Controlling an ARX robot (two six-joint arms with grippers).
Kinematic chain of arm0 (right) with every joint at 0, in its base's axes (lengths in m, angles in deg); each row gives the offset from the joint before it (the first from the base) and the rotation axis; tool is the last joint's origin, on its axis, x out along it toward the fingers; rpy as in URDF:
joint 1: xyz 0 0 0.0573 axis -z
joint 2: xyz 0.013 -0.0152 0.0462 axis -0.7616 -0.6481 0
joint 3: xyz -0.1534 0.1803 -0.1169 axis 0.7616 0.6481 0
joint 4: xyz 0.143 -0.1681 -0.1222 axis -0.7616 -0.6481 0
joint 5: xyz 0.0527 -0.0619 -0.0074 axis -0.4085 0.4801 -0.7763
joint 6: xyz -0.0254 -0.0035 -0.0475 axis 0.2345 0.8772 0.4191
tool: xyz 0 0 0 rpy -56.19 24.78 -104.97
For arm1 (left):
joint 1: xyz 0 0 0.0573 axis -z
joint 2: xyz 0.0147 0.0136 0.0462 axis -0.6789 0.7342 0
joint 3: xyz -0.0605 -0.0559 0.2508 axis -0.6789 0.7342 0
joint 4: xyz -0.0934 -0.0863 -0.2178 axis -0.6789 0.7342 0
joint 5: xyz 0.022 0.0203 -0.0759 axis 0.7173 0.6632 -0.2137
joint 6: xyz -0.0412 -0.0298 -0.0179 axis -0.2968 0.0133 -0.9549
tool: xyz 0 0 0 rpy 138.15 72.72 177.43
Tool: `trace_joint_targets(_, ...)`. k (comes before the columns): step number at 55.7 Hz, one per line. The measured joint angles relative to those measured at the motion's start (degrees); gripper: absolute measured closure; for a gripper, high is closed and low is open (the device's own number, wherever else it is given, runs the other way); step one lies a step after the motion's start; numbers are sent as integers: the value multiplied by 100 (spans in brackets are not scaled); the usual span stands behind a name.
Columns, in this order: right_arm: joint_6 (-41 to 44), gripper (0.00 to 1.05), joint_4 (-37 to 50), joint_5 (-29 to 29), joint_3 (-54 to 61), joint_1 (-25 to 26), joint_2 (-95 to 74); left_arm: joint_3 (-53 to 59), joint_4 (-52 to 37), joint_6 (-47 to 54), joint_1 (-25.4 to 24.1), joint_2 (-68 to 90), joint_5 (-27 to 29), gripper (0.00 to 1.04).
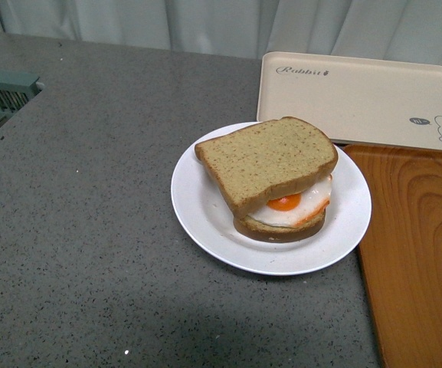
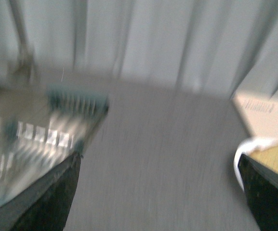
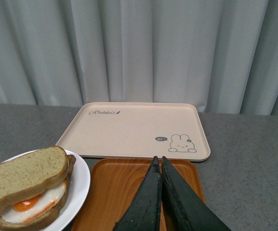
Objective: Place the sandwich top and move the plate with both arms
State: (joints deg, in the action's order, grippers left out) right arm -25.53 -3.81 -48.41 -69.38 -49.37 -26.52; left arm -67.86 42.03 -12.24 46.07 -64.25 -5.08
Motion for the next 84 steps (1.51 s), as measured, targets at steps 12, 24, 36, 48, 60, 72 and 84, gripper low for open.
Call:
trace_joint_targets(12,31,64,0,0,0,0,0,-295,-949,-3416,391,3421,496,6)
trace_joint_targets(24,33,17,0,0,0,0,0,-1025,-3571,-4411,640,6933,540,6)
trace_joint_targets(36,35,9,0,0,0,0,0,-1576,-4251,-4819,1150,8220,592,6)
trace_joint_targets(48,35,9,0,0,0,0,0,-2203,-4614,-5440,1845,9031,691,6)
trace_joint_targets(60,35,9,0,0,0,0,0,-2618,-4826,-5783,2234,9571,697,6)
trace_joint_targets(72,35,9,2,0,0,0,0,-2761,-4861,-5982,2365,9938,734,6)
trace_joint_targets(84,35,9,0,0,0,0,0,-2841,-4846,-6314,2618,10094,828,6)
